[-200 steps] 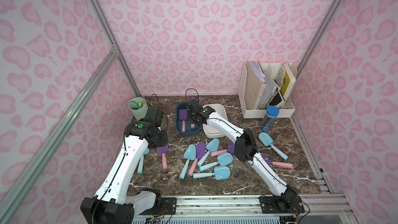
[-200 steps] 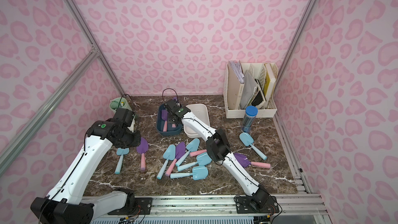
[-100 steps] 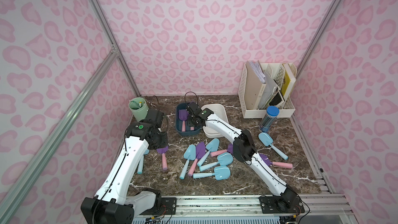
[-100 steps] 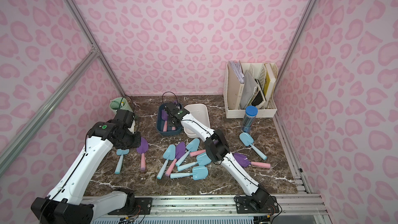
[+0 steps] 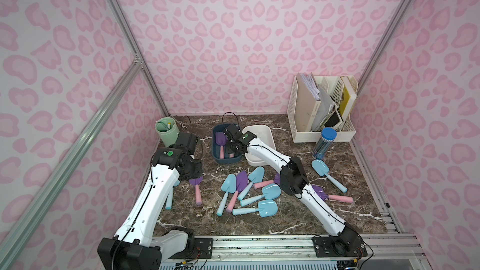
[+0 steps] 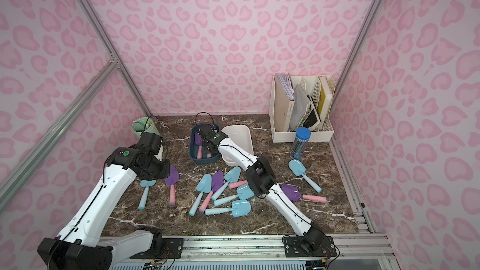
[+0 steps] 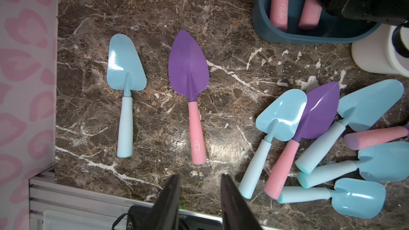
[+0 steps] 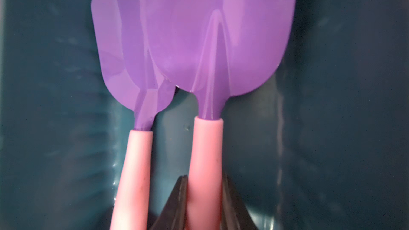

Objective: Sort the small shovels by color and place them into the storage box
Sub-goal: Place the shovel in the storage box.

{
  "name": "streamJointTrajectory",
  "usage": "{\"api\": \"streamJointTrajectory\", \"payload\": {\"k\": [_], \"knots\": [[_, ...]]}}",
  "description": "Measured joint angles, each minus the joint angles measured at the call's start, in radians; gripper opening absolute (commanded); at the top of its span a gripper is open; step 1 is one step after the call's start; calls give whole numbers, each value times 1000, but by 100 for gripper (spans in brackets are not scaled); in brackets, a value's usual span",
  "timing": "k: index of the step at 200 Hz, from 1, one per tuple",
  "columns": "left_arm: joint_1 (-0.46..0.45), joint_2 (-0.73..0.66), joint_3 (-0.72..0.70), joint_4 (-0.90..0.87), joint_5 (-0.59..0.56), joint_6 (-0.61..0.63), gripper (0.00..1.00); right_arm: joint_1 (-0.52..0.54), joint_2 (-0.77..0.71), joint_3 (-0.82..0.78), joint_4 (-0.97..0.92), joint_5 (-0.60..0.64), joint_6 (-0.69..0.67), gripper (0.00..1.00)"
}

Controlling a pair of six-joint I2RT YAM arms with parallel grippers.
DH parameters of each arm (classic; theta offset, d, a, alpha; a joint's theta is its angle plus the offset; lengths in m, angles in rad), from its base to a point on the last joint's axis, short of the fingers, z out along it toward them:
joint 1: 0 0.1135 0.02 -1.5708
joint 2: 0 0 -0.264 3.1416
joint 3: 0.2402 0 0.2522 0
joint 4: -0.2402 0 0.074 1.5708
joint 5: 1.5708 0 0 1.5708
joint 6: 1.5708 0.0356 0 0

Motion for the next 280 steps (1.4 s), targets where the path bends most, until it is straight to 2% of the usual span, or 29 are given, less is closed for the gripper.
{"api": "streamJointTrajectory", "payload": {"k": [131, 171, 280], "knots": [[2, 3, -2, 2, 7, 16, 37, -2, 10, 6, 20, -9, 3, 16], [2, 3, -3, 3, 7, 16, 37, -1, 13, 6, 29, -3, 0, 22], [3, 18, -5, 32, 14, 15, 37, -1, 23, 14, 34, 1, -8, 24]]}}
